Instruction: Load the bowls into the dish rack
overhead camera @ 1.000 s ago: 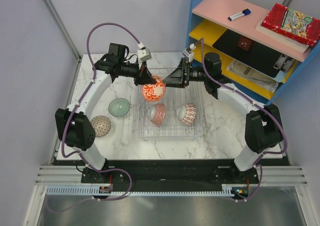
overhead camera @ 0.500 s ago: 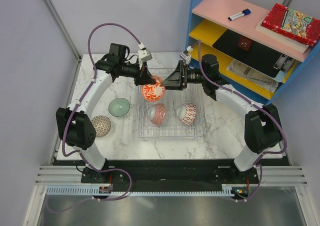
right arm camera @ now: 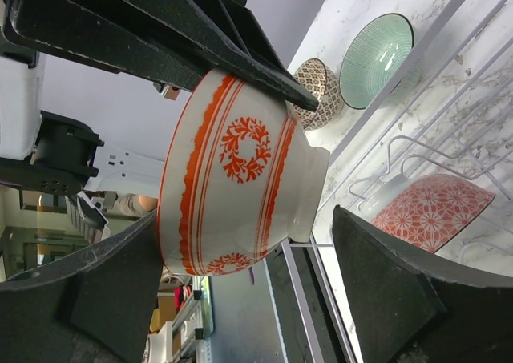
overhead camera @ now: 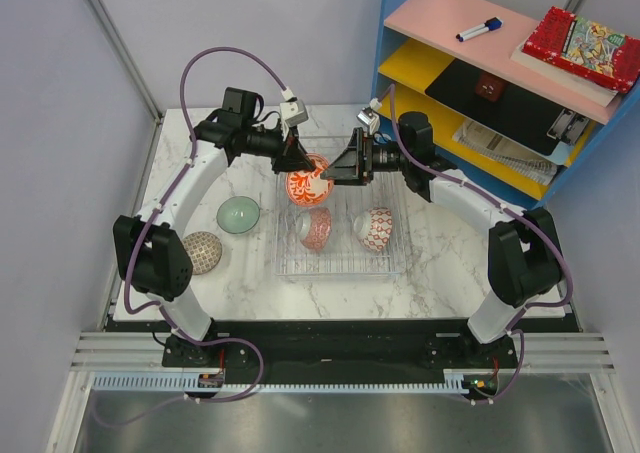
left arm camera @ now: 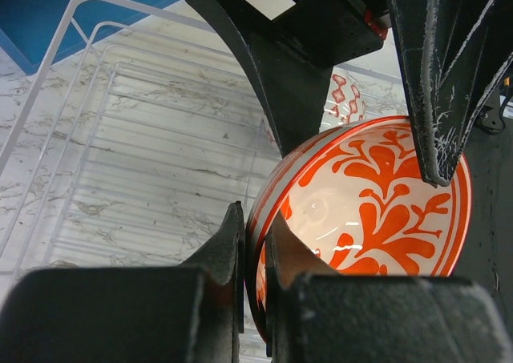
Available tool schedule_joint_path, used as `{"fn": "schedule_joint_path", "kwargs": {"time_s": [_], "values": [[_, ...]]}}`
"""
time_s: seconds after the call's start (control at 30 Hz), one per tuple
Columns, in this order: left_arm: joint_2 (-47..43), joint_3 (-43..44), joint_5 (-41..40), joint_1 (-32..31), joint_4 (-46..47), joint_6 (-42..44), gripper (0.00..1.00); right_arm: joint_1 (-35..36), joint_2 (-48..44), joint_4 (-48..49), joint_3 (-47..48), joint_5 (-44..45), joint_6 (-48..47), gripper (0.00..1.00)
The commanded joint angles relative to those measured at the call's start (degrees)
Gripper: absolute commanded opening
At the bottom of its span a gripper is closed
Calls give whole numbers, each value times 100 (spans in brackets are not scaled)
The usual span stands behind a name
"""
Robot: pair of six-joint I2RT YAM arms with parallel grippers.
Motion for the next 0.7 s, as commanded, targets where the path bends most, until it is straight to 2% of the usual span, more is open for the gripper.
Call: {"fn": "schedule_joint_path", "kwargs": {"time_s": [0.0, 0.3, 0.5, 0.67], "values": [[-268, 228, 222, -28, 136, 116, 2, 29, 32, 103, 188, -17, -90, 87], [-233, 219, 117, -28, 136, 195, 2, 20, 59, 937, -67, -192, 622, 72], [-224, 228, 135, -45, 136, 178, 2, 37, 138, 2061, -357, -324, 1509, 54], [-224, 228, 135, -54, 145, 169, 2, 64, 182, 2424, -392, -404, 1792, 40]]}}
